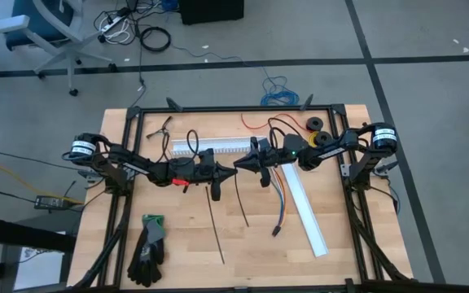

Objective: Ziptie cables
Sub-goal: Prepare the black zip tie

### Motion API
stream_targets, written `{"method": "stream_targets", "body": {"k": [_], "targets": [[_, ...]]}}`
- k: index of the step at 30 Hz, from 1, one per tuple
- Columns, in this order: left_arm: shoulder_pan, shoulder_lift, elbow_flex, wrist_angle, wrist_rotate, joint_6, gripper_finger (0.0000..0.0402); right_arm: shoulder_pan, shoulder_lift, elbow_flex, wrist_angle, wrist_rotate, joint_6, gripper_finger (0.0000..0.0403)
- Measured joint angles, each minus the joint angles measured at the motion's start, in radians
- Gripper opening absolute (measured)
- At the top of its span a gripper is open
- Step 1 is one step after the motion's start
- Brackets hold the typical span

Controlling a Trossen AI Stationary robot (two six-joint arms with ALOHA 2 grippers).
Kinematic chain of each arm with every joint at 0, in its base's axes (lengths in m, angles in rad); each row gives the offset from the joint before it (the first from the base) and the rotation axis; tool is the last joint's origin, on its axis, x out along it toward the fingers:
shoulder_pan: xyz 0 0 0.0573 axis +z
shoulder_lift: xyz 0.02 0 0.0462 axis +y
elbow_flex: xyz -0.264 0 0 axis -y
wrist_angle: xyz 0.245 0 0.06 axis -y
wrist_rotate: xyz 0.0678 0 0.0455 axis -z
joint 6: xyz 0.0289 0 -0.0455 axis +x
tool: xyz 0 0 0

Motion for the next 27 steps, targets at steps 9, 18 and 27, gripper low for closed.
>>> {"method": "stream_targets", "body": {"k": [9,18,27], "targets": [[0.0,0.0,0.0,0.06,-0.001,0.001,0.0046,0.002,0.0,0.0,-0.021,-0.007,0.001,0.0002],[0.0,0.0,0.0,0.053,-0.008,0.004,0.005,0.019,0.0,0.0,-0.028,-0.004,0.0,0.0001],[-0.001,0.0,0.0,0.053,-0.01,0.025,0.0007,0.026,0.0,0.0,-0.027,0.002,0.001,0.0001]]}}
